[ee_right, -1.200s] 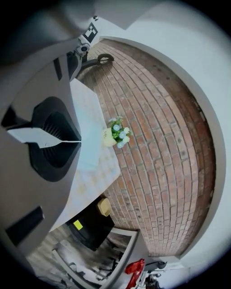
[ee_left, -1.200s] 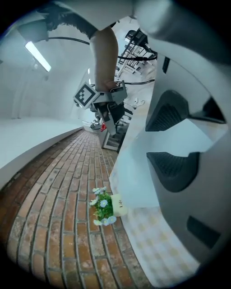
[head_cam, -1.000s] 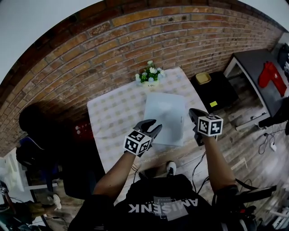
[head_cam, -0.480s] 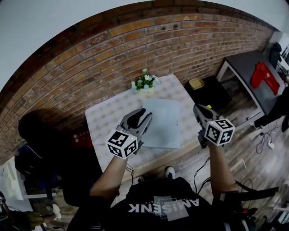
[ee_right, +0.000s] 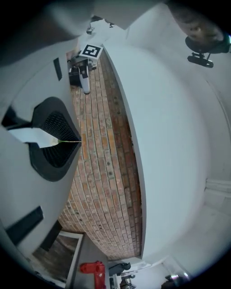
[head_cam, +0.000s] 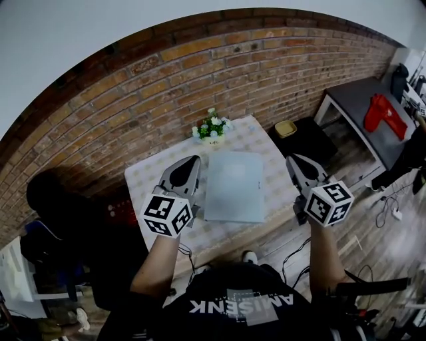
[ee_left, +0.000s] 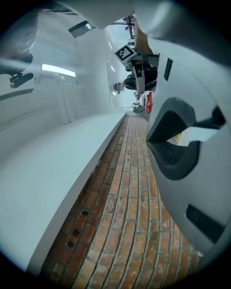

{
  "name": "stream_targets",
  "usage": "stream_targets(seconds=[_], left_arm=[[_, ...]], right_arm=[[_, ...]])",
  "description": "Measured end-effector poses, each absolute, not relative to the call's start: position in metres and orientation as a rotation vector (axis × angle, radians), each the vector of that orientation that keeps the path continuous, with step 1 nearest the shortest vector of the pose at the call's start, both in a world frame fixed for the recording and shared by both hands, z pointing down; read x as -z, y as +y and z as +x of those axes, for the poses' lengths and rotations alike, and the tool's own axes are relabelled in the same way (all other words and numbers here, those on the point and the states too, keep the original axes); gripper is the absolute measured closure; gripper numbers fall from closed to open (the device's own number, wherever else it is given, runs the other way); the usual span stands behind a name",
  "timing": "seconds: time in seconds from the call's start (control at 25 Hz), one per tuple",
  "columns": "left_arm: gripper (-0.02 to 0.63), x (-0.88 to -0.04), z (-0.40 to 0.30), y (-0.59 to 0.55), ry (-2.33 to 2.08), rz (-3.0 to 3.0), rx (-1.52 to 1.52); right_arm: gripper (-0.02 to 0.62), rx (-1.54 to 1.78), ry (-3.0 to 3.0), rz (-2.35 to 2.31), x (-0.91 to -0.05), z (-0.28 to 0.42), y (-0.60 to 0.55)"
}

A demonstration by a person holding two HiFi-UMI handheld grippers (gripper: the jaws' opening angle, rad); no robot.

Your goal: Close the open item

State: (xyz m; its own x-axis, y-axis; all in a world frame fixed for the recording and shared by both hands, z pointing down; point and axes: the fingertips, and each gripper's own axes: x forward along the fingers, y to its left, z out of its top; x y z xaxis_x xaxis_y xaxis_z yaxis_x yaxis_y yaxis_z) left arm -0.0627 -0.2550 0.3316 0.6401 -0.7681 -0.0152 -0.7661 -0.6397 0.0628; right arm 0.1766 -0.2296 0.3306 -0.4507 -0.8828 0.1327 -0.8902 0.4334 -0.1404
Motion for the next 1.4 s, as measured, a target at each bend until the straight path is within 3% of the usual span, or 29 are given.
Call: stream_targets(seconds=[1.4], left_arm=[[0.592, -0.284, -0.126, -0.265, -1.626, 2.734, 0.06]], right_arm=[[0.555, -0.135, -2.543, 1.767, -0.288, 0.181, -0.222]])
